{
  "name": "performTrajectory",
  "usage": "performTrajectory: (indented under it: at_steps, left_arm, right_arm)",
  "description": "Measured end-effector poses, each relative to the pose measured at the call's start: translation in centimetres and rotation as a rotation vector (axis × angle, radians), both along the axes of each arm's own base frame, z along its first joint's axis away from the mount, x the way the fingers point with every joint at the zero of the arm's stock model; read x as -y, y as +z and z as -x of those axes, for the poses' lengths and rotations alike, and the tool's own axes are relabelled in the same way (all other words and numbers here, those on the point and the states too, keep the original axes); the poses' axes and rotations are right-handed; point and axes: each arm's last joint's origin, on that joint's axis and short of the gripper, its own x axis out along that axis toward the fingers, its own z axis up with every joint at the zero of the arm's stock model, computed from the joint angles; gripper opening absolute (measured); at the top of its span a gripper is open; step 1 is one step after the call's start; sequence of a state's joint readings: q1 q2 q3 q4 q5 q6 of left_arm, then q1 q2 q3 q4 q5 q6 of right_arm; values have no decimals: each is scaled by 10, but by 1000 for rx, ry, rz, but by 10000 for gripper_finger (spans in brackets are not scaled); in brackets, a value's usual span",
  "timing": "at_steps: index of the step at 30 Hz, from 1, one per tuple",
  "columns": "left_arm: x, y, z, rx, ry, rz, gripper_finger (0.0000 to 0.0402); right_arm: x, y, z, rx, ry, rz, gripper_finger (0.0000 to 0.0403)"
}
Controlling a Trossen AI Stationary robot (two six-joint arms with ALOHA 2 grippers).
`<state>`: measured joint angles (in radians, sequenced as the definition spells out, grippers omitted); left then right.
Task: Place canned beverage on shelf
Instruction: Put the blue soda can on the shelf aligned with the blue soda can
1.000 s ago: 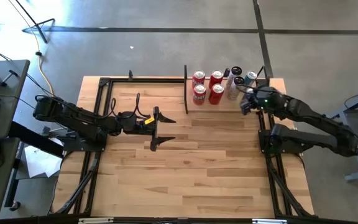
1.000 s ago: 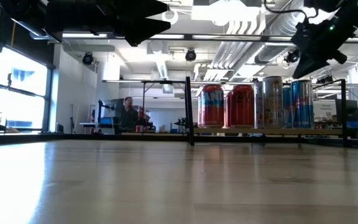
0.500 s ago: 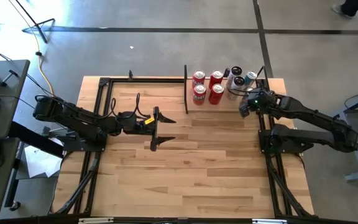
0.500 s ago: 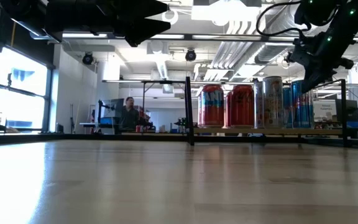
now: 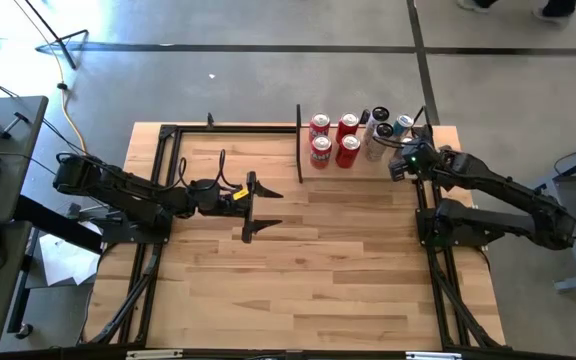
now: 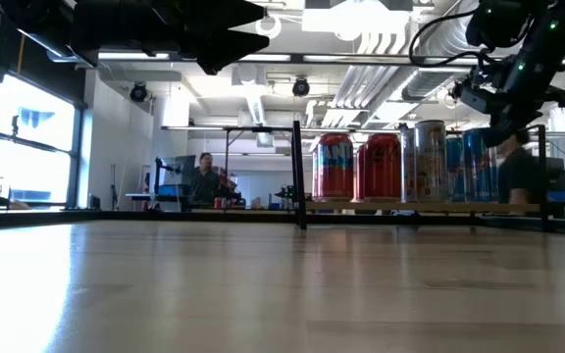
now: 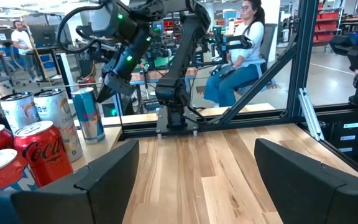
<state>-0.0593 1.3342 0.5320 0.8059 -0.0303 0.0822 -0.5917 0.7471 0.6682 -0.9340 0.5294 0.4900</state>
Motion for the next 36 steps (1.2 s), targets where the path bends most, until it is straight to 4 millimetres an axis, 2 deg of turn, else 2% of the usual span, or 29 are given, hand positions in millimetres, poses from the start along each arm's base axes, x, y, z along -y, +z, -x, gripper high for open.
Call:
performTrajectory:
  at_steps: [16,26,36]
  left_arm:
    - [0,0,0,0,0,0,310]
    - [0,0,0,-1,0,0,310]
    - [-2,-1,0,-8,-19,-4,310]
  right_arm:
    - [4,2,-2,-7,-47,68,0]
    - [15,-4,-9,-101,-9,59,0]
    - [9,23,-13,-87,103,106,0]
